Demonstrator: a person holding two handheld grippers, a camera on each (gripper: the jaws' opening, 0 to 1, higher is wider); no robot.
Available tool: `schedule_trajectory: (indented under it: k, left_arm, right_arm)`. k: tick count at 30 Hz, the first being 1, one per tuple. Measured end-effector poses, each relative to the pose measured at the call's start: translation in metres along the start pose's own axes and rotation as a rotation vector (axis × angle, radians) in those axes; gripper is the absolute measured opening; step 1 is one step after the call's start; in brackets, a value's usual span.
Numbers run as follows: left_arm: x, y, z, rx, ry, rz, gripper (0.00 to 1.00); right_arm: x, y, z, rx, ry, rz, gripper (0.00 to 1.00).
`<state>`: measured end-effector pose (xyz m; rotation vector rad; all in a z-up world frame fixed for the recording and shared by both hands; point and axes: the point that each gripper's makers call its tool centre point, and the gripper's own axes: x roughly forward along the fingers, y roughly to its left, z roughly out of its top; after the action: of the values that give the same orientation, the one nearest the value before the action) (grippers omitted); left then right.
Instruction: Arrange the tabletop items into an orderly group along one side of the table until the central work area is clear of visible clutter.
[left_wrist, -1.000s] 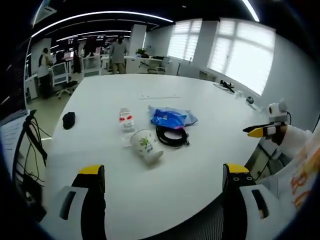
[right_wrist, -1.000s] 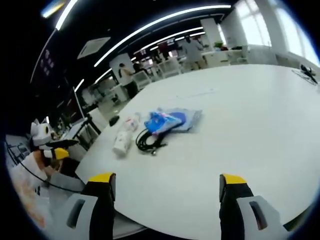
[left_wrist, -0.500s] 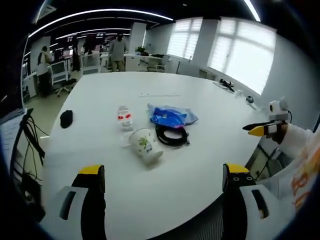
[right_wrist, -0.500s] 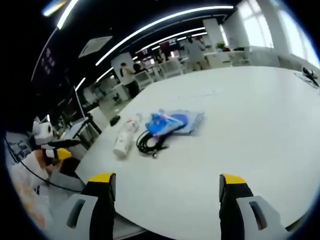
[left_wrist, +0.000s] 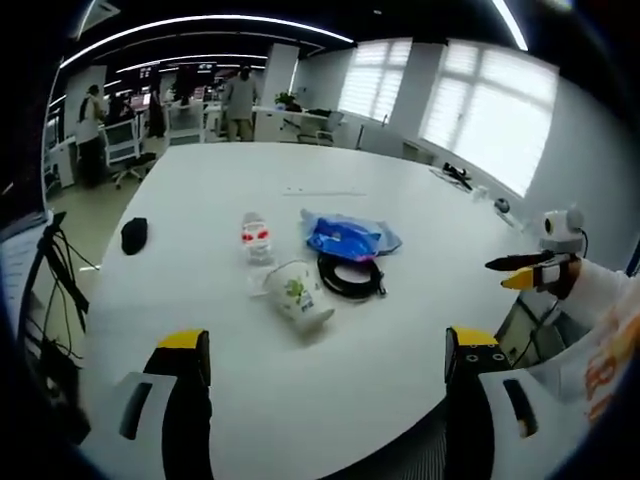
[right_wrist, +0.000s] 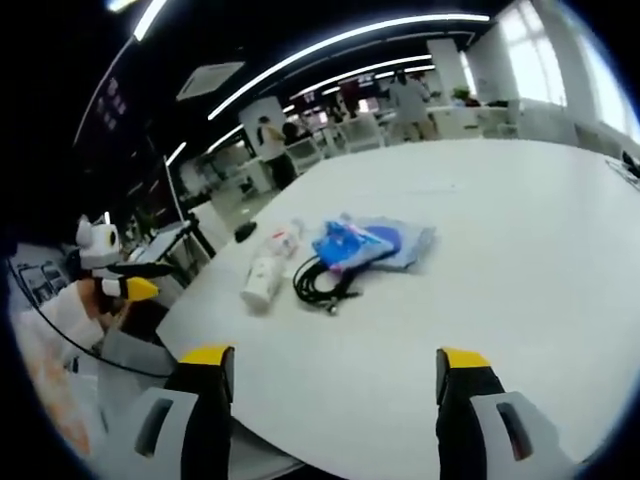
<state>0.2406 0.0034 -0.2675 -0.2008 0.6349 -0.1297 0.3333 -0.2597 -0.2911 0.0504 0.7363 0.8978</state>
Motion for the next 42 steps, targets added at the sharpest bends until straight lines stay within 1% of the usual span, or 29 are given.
schedule_trajectory:
  k: [5,7,13,15,17,19,21,23,25,26,27,28,30,32,34,37,39,40,42]
  left_arm:
    - [0.003,0.007,-0.001,0.013,0.027,0.002,0.98]
    - [0.003,0.008,-0.001,0.015,0.027,0.000,0.97]
    - [0.008,0.009,-0.001,0.019,0.022,-0.014,0.95]
    - [0.010,0.012,-0.002,0.023,0.029,-0.017,0.95]
    - [0.009,0.012,0.000,0.032,0.026,-0.015,0.95]
    - [0.010,0.016,0.000,0.034,0.027,-0.007,0.95]
    - [0.010,0.016,0.004,0.026,0.026,-0.003,0.94]
    - [0.011,0.015,0.011,0.017,0.005,0.002,0.94]
    - [0.012,0.017,0.014,-0.001,0.008,0.016,0.94]
    - [0.013,0.017,0.015,-0.003,0.007,0.017,0.93]
    - [0.014,0.017,0.016,-0.004,0.007,0.019,0.93]
    - [0.015,0.015,0.018,-0.005,0.003,0.025,0.93]
    - [0.019,0.020,0.019,-0.022,0.008,0.035,0.92]
    - [0.021,0.022,0.020,-0.040,0.011,0.046,0.91]
    - [0.024,0.023,0.024,-0.057,0.008,0.056,0.90]
    - [0.030,0.027,0.029,-0.074,0.008,0.067,0.90]
    - [0.036,0.027,0.032,-0.077,0.012,0.077,0.89]
    - [0.041,0.032,0.035,-0.079,0.016,0.078,0.89]
    - [0.045,0.032,0.036,-0.080,0.023,0.079,0.88]
  right_arm:
    - [-0.001,0.005,-0.001,-0.019,0.005,-0.006,0.83]
    - [-0.002,0.003,-0.001,-0.023,0.005,-0.011,0.83]
    - [-0.005,0.008,-0.004,-0.059,0.009,-0.029,0.82]
    - [-0.004,0.003,-0.003,-0.064,0.010,-0.033,0.82]
    - [-0.004,0.002,-0.002,-0.065,-0.003,-0.036,0.82]
    - [0.001,-0.002,-0.001,-0.055,-0.009,-0.034,0.82]
    - [0.004,-0.004,0.001,-0.052,-0.005,-0.027,0.82]
    - [0.008,-0.004,0.005,-0.058,-0.008,-0.011,0.82]
    - [0.012,-0.004,0.006,-0.050,0.017,0.003,0.82]
    - [0.013,-0.004,0.007,-0.051,0.018,0.006,0.82]
    - [0.017,-0.005,0.014,-0.070,0.008,0.029,0.82]
    - [0.018,-0.005,0.014,-0.072,0.010,0.033,0.81]
    - [0.022,-0.005,0.014,-0.079,0.038,0.055,0.81]
    - [0.022,-0.003,0.015,-0.095,0.048,0.073,0.81]
    - [0.026,-0.009,0.018,-0.101,0.051,0.085,0.81]
    - [0.027,-0.017,0.017,-0.087,0.059,0.088,0.81]
    - [0.024,-0.018,0.017,-0.082,0.062,0.088,0.80]
    - [0.023,-0.019,0.018,-0.082,0.061,0.089,0.81]
    - [0.025,-0.025,0.019,-0.080,0.063,0.089,0.80]
